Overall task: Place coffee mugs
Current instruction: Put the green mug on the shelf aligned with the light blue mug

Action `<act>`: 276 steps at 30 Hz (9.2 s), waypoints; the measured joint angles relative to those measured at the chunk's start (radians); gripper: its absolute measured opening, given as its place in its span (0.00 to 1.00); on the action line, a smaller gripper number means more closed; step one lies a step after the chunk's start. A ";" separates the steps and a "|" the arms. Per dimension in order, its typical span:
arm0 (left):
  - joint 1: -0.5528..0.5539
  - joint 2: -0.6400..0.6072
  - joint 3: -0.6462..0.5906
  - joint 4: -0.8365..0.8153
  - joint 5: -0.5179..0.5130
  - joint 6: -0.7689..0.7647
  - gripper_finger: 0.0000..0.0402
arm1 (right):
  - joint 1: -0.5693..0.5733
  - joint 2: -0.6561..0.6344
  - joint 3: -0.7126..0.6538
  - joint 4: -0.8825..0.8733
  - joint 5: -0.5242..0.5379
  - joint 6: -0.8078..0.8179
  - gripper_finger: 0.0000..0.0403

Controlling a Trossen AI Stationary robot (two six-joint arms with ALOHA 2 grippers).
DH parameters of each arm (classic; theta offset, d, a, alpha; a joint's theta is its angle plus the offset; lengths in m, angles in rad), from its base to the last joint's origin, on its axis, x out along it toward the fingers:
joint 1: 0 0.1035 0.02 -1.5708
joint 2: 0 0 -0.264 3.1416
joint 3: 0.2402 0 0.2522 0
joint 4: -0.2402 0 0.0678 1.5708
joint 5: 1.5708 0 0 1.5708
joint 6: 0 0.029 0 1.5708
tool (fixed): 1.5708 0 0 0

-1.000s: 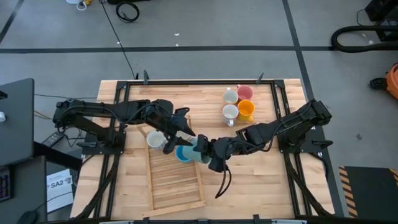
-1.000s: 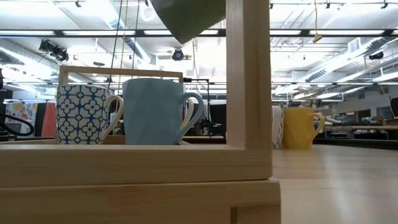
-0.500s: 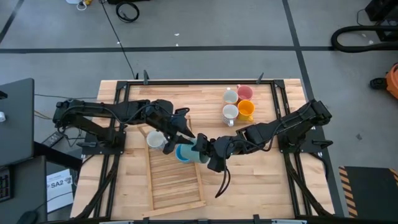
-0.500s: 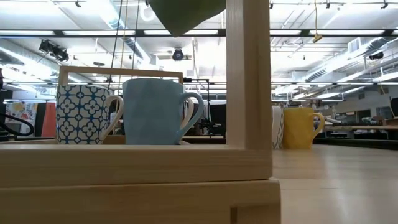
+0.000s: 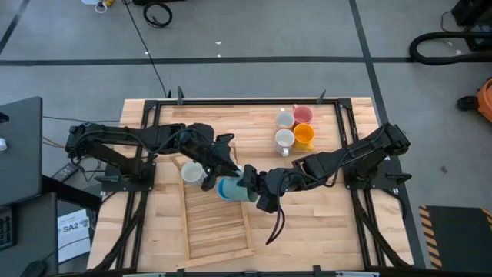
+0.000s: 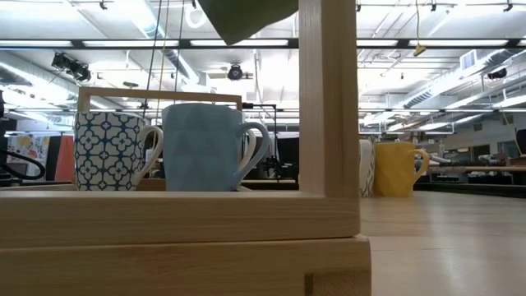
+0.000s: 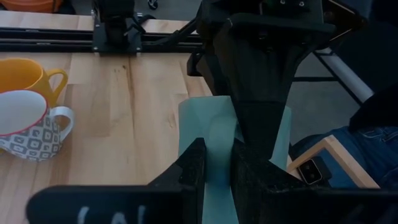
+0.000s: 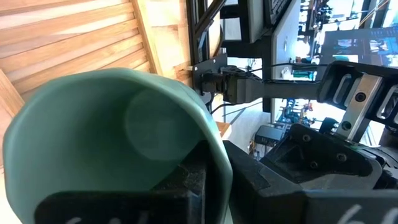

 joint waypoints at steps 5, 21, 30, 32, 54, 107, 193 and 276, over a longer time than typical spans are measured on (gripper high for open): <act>0.000 0.000 0.000 0.001 0.000 0.000 0.16 | 0.000 0.000 0.000 0.000 0.000 -0.002 0.12; 0.000 0.000 0.000 0.002 -0.001 -0.003 0.15 | 0.000 0.000 0.000 0.000 0.000 0.009 0.15; 0.000 0.000 0.000 0.003 -0.019 -0.003 0.15 | 0.000 0.000 0.000 0.001 0.013 0.009 0.33; 0.000 0.000 0.000 0.003 -0.021 -0.003 0.15 | 0.000 0.000 0.000 0.001 0.022 0.009 0.37; 0.001 -0.018 0.000 -0.065 -0.065 -0.008 0.15 | 0.083 -0.039 0.000 -0.077 0.226 0.123 0.42; -0.970 -0.185 -0.003 -0.760 -1.567 -0.848 0.15 | 0.054 -0.199 0.000 -0.168 0.261 0.568 0.42; -1.097 0.147 -0.886 0.226 -1.821 -1.302 0.15 | -0.055 -0.198 0.000 -0.166 0.155 0.665 0.42; -1.098 -0.056 -0.885 0.089 -1.312 -1.385 0.45 | -0.055 -0.198 0.000 -0.166 0.156 0.665 0.42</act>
